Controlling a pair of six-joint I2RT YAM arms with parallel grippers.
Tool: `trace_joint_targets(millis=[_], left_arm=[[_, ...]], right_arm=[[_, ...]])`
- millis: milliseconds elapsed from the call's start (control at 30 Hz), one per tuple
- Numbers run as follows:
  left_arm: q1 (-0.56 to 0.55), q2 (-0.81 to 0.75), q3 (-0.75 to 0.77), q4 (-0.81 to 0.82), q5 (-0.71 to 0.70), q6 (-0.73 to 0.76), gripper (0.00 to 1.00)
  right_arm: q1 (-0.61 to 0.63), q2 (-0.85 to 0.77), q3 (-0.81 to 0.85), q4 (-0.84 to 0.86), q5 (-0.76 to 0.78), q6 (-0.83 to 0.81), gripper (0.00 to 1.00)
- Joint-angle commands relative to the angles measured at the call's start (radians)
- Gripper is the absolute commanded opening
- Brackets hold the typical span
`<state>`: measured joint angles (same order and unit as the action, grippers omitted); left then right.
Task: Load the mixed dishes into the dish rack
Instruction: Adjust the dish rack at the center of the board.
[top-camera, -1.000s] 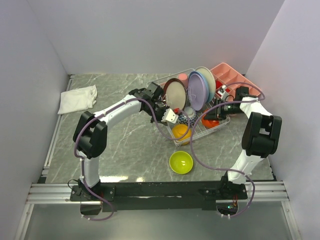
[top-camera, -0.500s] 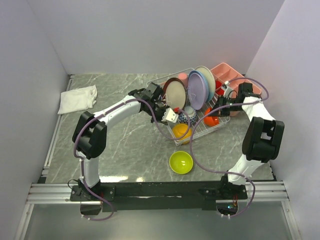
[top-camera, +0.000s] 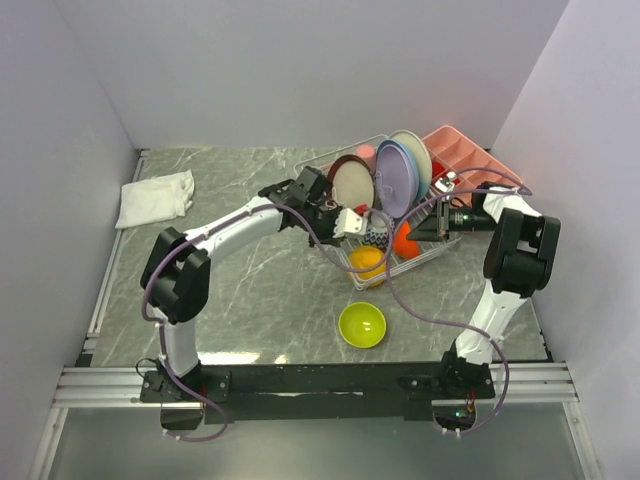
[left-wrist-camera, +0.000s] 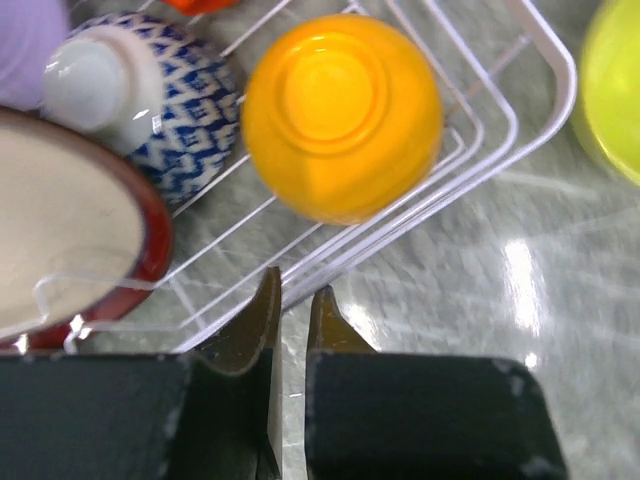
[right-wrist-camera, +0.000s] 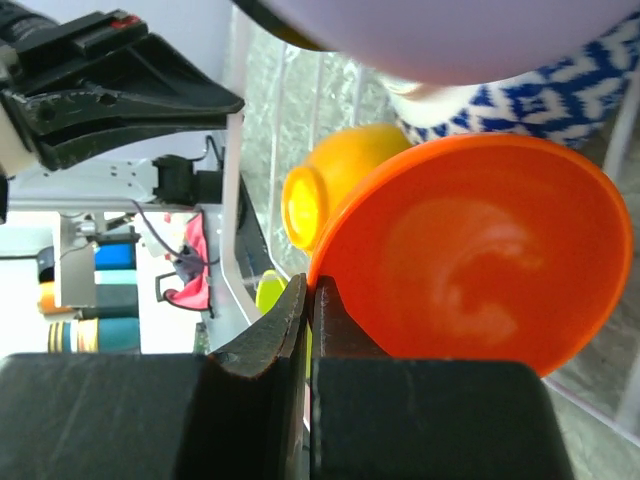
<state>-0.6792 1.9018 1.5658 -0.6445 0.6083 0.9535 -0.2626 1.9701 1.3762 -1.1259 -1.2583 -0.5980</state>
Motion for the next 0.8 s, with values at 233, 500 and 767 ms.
trace_joint_targets(millis=[233,500,767], left_arm=[[-0.086,0.062,0.148,0.290,-0.539,-0.421,0.68],[-0.117,0.031,0.095,0.411,-0.338,-0.450,0.15],[-0.161,0.178,0.135,0.515,-0.288,-0.484,0.01]], right_arm=[[-0.015,0.016,-0.025,-0.107,0.112,-0.034,0.00],[-0.026,-0.013,-0.054,-0.019,0.158,0.067,0.00],[-0.055,-0.073,-0.043,0.141,0.315,0.221,0.02]])
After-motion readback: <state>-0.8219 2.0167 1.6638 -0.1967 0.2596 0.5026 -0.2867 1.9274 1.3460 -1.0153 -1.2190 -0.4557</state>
